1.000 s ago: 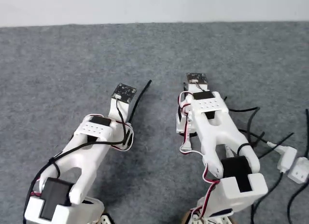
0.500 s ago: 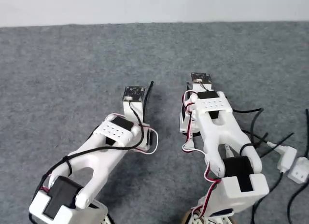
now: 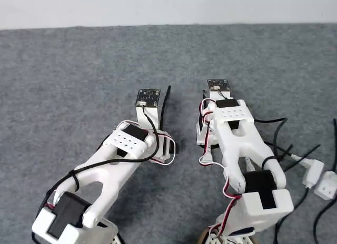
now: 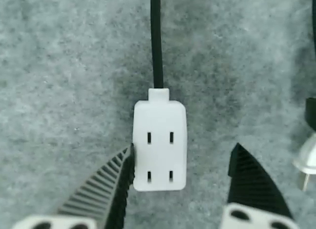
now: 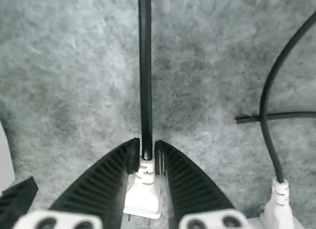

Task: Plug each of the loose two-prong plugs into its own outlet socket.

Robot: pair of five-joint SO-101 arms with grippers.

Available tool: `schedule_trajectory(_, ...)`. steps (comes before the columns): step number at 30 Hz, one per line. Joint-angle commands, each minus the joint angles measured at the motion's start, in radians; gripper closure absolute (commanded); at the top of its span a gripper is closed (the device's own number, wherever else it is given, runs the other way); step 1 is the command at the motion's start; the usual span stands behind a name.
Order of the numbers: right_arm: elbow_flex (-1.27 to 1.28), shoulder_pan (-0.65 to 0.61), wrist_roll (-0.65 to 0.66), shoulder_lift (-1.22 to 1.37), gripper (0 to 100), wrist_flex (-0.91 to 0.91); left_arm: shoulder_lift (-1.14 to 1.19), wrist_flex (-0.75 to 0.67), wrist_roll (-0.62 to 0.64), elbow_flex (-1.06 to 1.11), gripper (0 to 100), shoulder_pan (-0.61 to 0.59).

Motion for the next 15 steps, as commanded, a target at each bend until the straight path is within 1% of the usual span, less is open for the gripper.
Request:
schedule_trajectory(1, -0.029, 0.001, 0.012, -0.062, 99.1, 0.008, -0.026, 0.069, -0.031, -0.036, 70, 0.008)
schedule_trajectory(3, -0.035, 0.001, 0.032, -0.068, 99.1, 0.013, -0.069, 0.11, -0.066, -0.039, 70, -0.006)
schedule_trajectory(6, -0.034, 0.001, 0.044, -0.128, 99.1, 0.019, -0.209, 0.175, -0.135, -0.027, 72, -0.061)
schedule_trajectory(9, -0.021, 0.005, 0.049, -0.22, 99.1, 0.048, -0.399, 0.213, -0.279, -0.008, 81, -0.189)
schedule_trajectory(11, -0.018, -0.001, 0.074, -0.288, 99.1, 0.082, -0.5, 0.178, -0.347, 0.044, 86, -0.258)
schedule_trajectory(13, -0.023, -0.016, 0.092, -0.354, 99.1, 0.117, -0.511, 0.157, -0.407, 0.099, 90, -0.264)
schedule_trajectory(15, -0.023, -0.044, 0.098, -0.427, 99.1, 0.142, -0.454, 0.153, -0.468, 0.13, 93, -0.252)
